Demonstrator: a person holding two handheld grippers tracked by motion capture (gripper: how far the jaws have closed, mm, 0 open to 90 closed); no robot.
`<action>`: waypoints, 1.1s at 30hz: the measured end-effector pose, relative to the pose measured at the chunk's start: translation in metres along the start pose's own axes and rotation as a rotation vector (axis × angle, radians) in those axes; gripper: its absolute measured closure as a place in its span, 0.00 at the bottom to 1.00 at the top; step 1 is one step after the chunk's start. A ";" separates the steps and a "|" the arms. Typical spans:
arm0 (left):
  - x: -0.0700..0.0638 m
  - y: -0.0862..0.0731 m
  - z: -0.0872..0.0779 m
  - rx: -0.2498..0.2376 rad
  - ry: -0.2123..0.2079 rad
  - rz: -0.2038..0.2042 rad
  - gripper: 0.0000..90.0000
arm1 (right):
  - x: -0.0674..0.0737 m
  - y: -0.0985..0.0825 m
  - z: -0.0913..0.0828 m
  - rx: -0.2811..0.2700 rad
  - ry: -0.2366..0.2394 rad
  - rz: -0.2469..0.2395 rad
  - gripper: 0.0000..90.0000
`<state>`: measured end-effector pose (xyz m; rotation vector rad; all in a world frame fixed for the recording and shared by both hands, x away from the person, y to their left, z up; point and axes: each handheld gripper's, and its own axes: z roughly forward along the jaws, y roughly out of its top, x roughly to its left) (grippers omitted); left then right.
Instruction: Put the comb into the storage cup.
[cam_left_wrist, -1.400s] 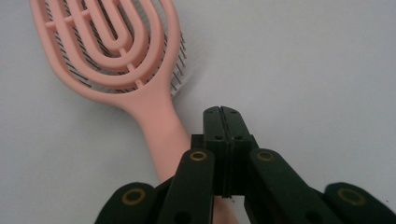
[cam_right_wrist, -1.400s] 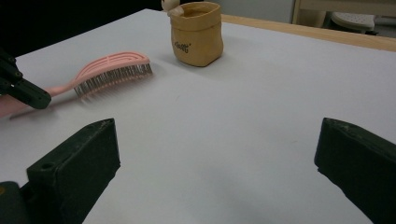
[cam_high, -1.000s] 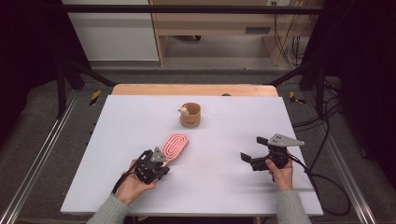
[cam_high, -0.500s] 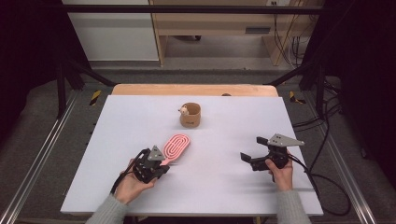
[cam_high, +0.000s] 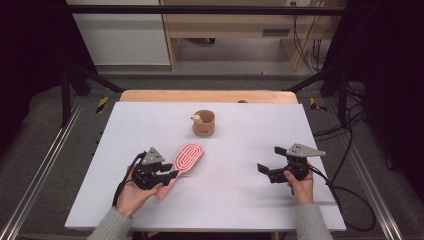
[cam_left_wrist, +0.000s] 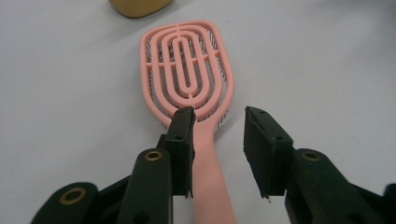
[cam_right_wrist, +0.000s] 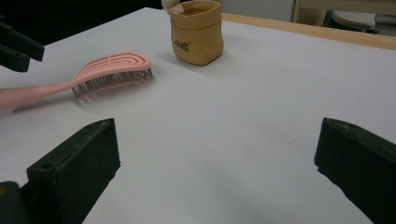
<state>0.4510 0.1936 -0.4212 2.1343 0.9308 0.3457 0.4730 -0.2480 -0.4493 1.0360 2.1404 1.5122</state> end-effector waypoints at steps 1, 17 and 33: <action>0.001 0.000 0.000 -0.005 0.003 -0.007 0.62 | 0.000 0.000 0.000 0.000 -0.001 -0.001 0.00; 0.007 0.003 -0.005 -0.048 0.069 -0.035 0.11 | 0.000 0.000 0.000 0.001 0.000 -0.002 0.00; 0.006 0.007 -0.006 -0.058 0.080 -0.055 0.00 | 0.000 0.000 0.000 0.001 0.000 -0.004 0.00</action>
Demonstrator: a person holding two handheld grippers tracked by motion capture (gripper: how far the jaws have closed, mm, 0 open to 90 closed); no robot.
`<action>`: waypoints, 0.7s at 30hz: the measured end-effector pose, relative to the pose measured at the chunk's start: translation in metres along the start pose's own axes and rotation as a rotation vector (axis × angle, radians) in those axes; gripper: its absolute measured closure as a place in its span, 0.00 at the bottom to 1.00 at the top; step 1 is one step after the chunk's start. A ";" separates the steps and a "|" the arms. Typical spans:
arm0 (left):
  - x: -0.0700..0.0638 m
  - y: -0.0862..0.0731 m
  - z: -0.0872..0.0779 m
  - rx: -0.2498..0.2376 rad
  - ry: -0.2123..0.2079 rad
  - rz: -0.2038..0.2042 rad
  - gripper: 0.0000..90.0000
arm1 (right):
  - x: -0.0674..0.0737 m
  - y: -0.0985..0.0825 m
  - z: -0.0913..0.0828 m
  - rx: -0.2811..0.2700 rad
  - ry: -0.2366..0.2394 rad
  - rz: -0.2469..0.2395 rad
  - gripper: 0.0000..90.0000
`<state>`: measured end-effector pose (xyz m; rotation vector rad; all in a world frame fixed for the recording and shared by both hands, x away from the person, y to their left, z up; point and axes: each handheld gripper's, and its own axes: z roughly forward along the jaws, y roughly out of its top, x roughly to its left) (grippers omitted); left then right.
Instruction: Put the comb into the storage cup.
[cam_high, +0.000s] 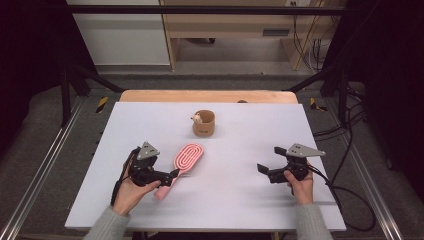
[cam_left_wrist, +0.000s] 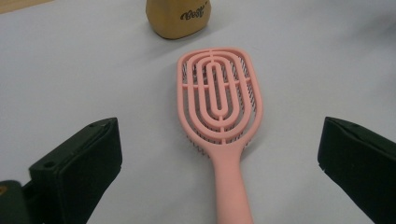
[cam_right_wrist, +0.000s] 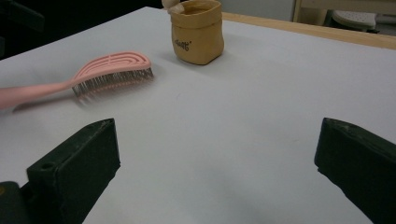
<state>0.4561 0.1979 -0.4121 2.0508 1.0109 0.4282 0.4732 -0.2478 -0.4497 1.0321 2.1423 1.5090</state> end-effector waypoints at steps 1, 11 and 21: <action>0.000 0.000 0.000 0.000 -0.001 -0.001 0.00 | 0.000 0.000 0.000 0.000 0.001 0.000 0.00; 0.001 0.001 0.007 0.014 -0.002 -0.016 0.00 | 0.000 0.000 0.000 -0.001 0.000 0.000 0.00; 0.000 -0.003 0.019 0.051 0.000 -0.017 0.00 | 0.000 0.000 0.000 -0.001 0.001 0.000 0.00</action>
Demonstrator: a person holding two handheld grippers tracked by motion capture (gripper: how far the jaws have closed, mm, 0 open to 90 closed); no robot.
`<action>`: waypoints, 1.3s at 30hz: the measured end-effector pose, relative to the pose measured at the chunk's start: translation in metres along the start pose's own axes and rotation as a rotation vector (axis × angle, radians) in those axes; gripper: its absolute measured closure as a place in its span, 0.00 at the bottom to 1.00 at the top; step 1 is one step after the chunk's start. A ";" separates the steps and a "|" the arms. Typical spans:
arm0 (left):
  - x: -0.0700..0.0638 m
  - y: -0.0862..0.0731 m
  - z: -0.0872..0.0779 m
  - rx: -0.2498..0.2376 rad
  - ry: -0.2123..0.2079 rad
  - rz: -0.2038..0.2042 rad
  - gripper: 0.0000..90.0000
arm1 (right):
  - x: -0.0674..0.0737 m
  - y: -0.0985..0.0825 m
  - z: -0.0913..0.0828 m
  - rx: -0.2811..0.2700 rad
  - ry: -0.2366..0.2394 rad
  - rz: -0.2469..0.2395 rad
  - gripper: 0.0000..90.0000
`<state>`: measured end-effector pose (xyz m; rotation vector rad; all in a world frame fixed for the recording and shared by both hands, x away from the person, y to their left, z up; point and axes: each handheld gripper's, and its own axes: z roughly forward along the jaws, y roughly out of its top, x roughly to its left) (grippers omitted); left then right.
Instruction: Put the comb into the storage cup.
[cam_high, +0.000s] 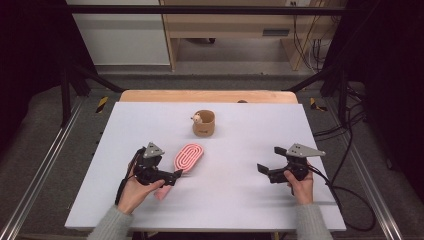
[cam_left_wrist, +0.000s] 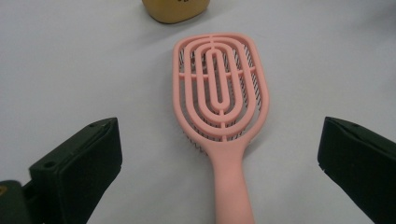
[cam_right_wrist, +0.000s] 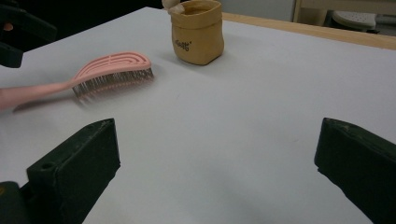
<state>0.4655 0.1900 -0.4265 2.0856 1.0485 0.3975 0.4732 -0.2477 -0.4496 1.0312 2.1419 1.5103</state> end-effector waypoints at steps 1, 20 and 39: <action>0.000 0.000 0.001 0.003 0.001 -0.001 0.00 | 0.000 0.000 0.000 0.001 0.000 0.000 0.00; -0.003 -0.007 0.021 0.098 0.019 0.009 0.02 | 0.000 0.000 0.000 0.002 0.001 0.001 0.00; -0.007 -0.011 0.032 0.180 0.031 0.023 0.20 | 0.000 0.000 0.000 0.003 0.000 -0.001 0.00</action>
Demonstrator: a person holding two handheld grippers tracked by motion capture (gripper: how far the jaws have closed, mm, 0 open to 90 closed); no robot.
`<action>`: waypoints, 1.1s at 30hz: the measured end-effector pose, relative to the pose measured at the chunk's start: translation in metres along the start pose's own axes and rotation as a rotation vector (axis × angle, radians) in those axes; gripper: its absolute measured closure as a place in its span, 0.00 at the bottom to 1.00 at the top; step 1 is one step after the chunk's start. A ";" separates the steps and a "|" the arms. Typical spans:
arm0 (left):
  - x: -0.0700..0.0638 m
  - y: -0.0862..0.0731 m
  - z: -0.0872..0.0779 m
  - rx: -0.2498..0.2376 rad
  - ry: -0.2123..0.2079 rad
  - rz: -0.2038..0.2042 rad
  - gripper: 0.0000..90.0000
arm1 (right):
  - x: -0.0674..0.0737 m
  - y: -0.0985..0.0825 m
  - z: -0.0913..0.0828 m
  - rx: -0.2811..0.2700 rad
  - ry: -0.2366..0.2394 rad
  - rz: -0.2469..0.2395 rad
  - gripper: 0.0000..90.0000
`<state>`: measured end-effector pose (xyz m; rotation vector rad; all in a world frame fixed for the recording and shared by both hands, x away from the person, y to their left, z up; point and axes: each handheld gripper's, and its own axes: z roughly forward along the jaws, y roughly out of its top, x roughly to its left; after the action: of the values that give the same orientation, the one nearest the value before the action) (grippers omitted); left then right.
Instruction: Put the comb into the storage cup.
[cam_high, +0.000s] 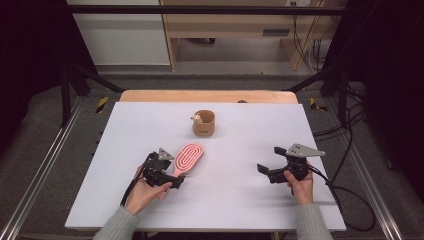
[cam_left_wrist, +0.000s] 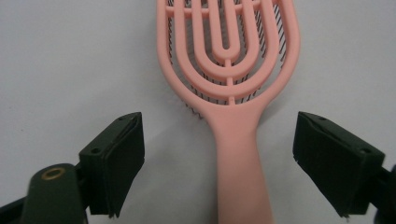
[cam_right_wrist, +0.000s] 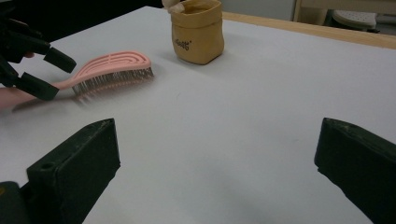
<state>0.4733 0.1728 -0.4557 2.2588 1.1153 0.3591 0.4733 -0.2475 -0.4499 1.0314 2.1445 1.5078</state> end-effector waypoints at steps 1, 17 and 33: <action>0.000 0.000 0.000 0.007 0.001 0.005 0.22 | 0.000 0.000 0.000 0.000 0.000 0.000 0.00; -0.005 0.000 0.003 0.027 0.007 0.021 0.53 | 0.000 0.000 0.000 -0.001 0.000 0.001 0.00; -0.008 0.003 0.007 0.051 0.020 0.029 0.68 | 0.000 0.000 0.000 -0.001 0.001 0.002 0.00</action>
<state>0.4736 0.1628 -0.4595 2.3226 1.1142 0.3698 0.4732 -0.2476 -0.4497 1.0336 2.1435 1.5106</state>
